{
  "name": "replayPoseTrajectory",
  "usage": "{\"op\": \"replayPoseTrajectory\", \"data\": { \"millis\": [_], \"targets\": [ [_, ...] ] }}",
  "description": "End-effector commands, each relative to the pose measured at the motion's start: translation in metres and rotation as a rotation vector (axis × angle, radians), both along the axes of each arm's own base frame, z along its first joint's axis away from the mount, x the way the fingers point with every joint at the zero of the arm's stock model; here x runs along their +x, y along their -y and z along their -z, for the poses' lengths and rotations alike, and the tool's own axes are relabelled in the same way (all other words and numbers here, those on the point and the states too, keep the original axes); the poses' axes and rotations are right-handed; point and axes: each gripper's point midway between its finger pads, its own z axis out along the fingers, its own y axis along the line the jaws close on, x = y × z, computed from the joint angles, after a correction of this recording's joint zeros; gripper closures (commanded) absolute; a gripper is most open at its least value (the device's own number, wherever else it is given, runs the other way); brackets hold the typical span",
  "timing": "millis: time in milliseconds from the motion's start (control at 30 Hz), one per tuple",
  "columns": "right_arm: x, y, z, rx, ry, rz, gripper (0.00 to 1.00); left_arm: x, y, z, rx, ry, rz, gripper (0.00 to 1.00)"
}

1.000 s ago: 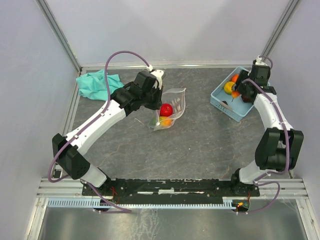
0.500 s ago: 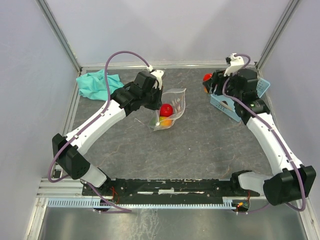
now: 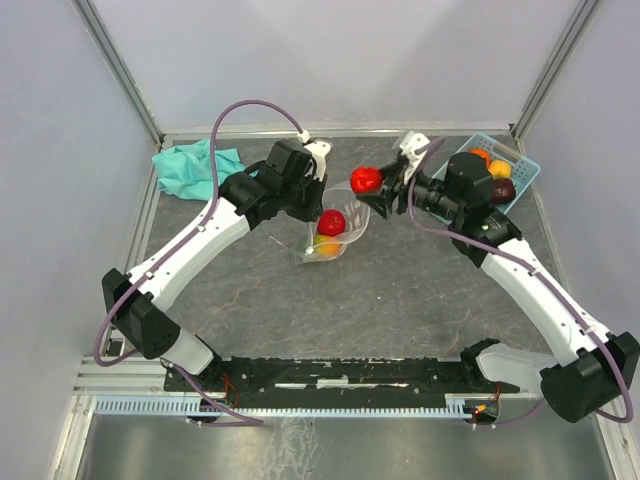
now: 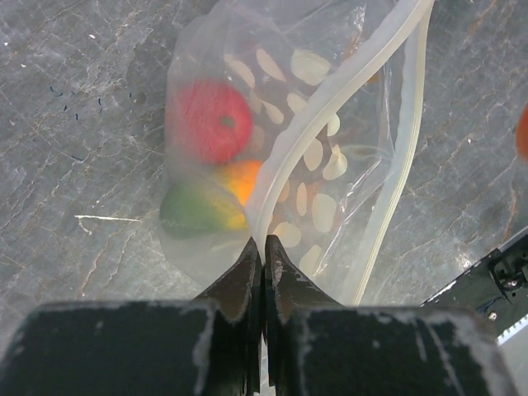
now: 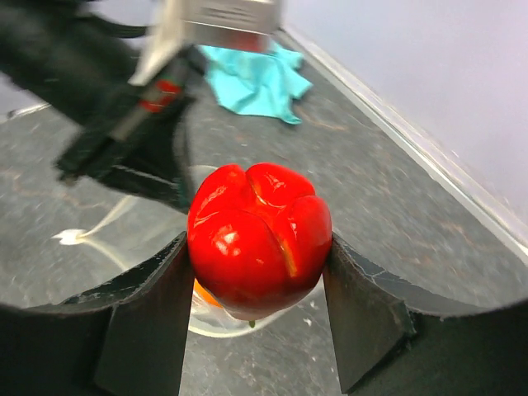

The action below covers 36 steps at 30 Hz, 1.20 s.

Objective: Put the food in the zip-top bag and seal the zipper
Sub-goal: Place the fake fruit in the zipper food storage bag.

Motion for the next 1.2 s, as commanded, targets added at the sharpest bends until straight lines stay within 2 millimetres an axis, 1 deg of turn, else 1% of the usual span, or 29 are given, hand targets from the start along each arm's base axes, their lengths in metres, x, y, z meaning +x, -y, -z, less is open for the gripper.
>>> {"op": "replayPoseTrajectory", "data": {
  "millis": [0,100,200,333,533,700,867,1000,1100,1167],
  "targets": [
    [-0.032,-0.035,-0.02,-0.035,0.198,-0.242,0.55,-0.006,0.008,-0.025,-0.032,0.054,0.109,0.97],
    [-0.044,-0.051,-0.012,-0.088,0.257,-0.342,0.54,-0.009,0.009,-0.024,-0.031,0.046,0.125,0.97],
    [-0.05,-0.058,0.004,-0.15,0.298,-0.415,0.51,-0.012,0.009,-0.024,-0.034,0.041,0.14,0.97],
    [-0.055,-0.061,0.024,-0.218,0.348,-0.495,0.5,-0.016,0.01,-0.022,-0.034,0.026,0.16,0.97],
    [-0.047,-0.057,0.059,-0.317,0.335,-0.5,0.49,-0.02,0.009,-0.021,-0.029,0.02,0.172,0.97],
    [-0.037,-0.051,0.089,-0.422,0.325,-0.499,0.49,-0.021,0.01,-0.021,-0.034,0.017,0.183,0.97],
    [-0.025,-0.054,0.104,-0.442,0.323,-0.482,0.52,-0.024,0.013,-0.021,-0.046,0.007,0.202,0.97],
    [-0.004,-0.051,0.118,-0.485,0.31,-0.41,0.52,-0.025,0.012,-0.022,-0.044,0.005,0.202,0.97],
    [0.013,-0.044,0.13,-0.535,0.288,-0.333,0.52,-0.027,0.01,-0.023,-0.045,0.008,0.199,0.97],
    [0.024,-0.041,0.135,-0.54,0.253,-0.271,0.51,-0.029,0.009,-0.025,-0.049,0.009,0.197,0.97]
  ]
}}
